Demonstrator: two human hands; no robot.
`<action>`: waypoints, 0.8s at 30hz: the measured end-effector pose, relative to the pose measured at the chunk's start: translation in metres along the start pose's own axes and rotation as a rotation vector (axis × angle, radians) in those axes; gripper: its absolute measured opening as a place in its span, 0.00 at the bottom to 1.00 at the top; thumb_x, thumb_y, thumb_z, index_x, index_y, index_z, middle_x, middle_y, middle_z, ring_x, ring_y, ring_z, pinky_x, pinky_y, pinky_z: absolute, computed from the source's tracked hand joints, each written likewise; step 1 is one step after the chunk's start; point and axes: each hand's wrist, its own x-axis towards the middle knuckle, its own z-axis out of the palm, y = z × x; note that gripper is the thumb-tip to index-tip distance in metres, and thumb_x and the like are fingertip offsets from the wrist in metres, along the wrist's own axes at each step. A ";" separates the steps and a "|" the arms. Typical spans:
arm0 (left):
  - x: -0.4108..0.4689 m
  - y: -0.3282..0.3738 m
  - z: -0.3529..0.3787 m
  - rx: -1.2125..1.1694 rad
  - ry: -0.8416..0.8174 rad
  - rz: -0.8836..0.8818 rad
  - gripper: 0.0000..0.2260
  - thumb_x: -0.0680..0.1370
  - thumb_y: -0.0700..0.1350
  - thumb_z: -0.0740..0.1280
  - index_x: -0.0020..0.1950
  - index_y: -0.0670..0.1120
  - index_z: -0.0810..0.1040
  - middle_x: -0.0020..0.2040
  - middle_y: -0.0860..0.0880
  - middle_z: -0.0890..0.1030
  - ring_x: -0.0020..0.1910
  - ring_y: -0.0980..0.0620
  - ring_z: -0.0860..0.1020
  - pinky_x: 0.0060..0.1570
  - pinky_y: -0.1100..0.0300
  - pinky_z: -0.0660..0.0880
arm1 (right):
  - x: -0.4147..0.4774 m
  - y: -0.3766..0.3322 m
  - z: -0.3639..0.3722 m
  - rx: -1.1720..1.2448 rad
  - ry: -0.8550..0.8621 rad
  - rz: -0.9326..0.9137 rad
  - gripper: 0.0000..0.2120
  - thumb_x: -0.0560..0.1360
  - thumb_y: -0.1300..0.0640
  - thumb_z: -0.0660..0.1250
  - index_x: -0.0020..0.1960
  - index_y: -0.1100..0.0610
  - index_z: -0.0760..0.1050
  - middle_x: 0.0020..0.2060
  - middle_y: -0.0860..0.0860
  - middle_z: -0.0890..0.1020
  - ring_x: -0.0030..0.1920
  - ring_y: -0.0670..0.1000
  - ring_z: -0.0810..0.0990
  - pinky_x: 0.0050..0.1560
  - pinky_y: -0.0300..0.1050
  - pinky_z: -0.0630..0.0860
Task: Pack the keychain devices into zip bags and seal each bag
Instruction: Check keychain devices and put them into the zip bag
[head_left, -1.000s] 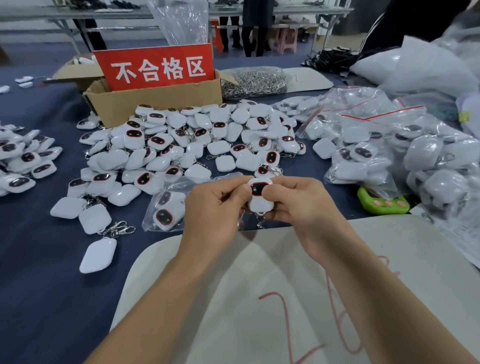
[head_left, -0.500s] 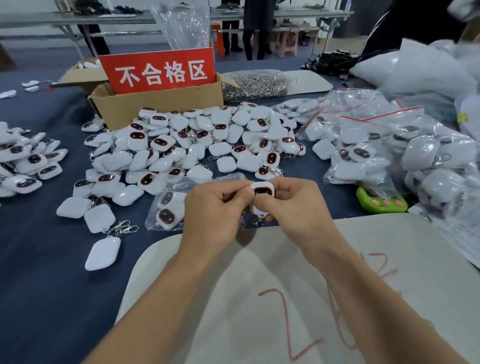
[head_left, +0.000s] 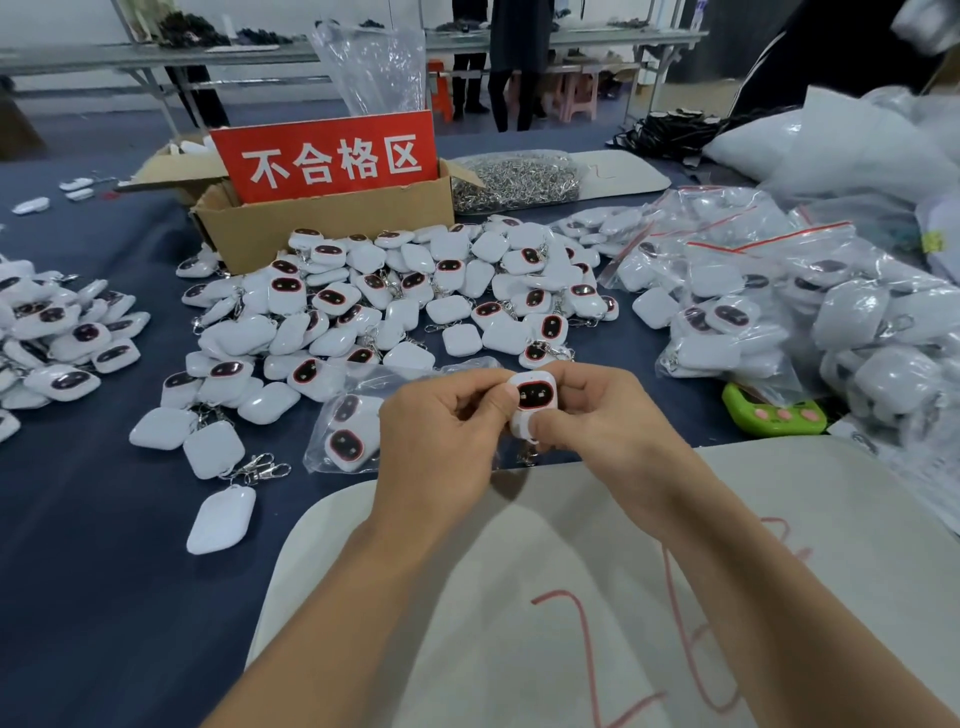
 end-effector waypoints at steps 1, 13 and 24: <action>-0.001 0.000 0.000 -0.002 0.001 0.004 0.09 0.75 0.54 0.70 0.47 0.70 0.85 0.38 0.57 0.86 0.37 0.48 0.85 0.41 0.44 0.83 | 0.000 0.000 -0.002 -0.010 -0.032 -0.014 0.09 0.75 0.70 0.71 0.50 0.58 0.84 0.40 0.55 0.87 0.40 0.51 0.83 0.45 0.48 0.82; -0.002 0.002 -0.001 0.044 0.040 -0.031 0.12 0.74 0.51 0.71 0.46 0.72 0.83 0.39 0.60 0.86 0.36 0.56 0.84 0.44 0.49 0.84 | 0.005 0.005 0.000 -0.114 -0.004 -0.100 0.13 0.76 0.70 0.68 0.54 0.55 0.84 0.41 0.50 0.88 0.40 0.50 0.84 0.42 0.48 0.80; -0.006 0.001 -0.002 0.342 0.195 0.132 0.08 0.73 0.52 0.74 0.51 0.58 0.87 0.43 0.61 0.85 0.43 0.58 0.82 0.47 0.52 0.79 | 0.005 0.004 -0.005 -0.283 0.367 -0.462 0.10 0.71 0.61 0.76 0.46 0.46 0.87 0.41 0.44 0.87 0.39 0.51 0.83 0.42 0.51 0.80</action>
